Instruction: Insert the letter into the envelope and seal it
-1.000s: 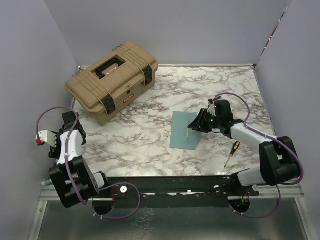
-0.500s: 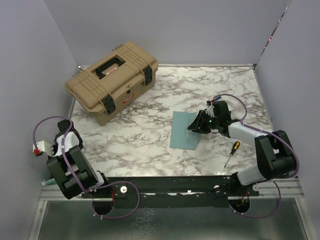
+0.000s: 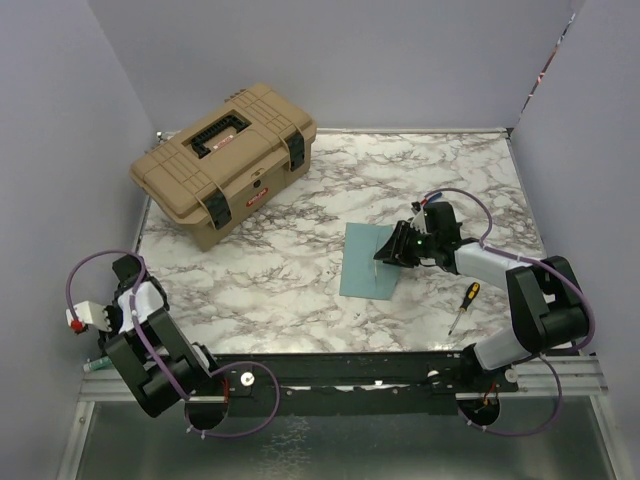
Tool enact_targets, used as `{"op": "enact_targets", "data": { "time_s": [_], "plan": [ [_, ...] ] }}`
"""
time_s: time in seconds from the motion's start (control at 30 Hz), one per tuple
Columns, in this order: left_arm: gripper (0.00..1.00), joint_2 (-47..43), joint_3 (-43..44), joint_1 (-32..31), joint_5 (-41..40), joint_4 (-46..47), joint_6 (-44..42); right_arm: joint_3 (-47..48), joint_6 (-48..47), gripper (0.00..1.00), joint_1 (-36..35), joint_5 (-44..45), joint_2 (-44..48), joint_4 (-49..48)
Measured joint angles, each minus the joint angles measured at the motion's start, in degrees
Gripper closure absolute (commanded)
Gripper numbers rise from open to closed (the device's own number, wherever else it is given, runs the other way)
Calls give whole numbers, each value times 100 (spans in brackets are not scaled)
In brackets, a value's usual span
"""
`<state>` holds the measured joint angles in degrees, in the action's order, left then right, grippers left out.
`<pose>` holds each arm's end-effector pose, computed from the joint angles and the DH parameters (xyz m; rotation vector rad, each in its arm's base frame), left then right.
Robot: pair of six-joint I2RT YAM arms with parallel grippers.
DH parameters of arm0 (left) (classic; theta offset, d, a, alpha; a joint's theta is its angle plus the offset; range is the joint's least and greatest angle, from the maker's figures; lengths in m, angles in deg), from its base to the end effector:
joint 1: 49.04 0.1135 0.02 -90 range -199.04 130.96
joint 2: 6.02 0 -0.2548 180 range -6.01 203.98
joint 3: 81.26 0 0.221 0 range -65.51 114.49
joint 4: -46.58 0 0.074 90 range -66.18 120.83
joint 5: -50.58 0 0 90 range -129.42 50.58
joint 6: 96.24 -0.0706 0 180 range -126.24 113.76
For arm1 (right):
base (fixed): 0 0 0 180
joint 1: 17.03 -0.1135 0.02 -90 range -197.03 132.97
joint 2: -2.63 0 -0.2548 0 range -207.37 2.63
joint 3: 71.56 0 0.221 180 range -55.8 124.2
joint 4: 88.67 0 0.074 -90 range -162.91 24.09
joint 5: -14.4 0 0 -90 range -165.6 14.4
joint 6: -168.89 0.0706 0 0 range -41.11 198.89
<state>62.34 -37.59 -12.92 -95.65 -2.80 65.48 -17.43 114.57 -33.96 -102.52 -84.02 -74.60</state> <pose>0.0930 0.1405 0.1491 -2.0174 1.2511 1.1030 0.2639 0.1137 0.1496 0.1716 2.4958 0.9736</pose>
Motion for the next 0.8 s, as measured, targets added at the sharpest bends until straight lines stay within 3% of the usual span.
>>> {"op": "enact_targets", "data": {
  "time_s": [0.47,0.8],
  "plan": [
    [48,-136,-116,1075,614,490,-393,0,-94,60,13,7,-33,2],
    [47,11,-264,1360,1049,872,-754,0,-212,61,133,7,-105,20]
  ]
}}
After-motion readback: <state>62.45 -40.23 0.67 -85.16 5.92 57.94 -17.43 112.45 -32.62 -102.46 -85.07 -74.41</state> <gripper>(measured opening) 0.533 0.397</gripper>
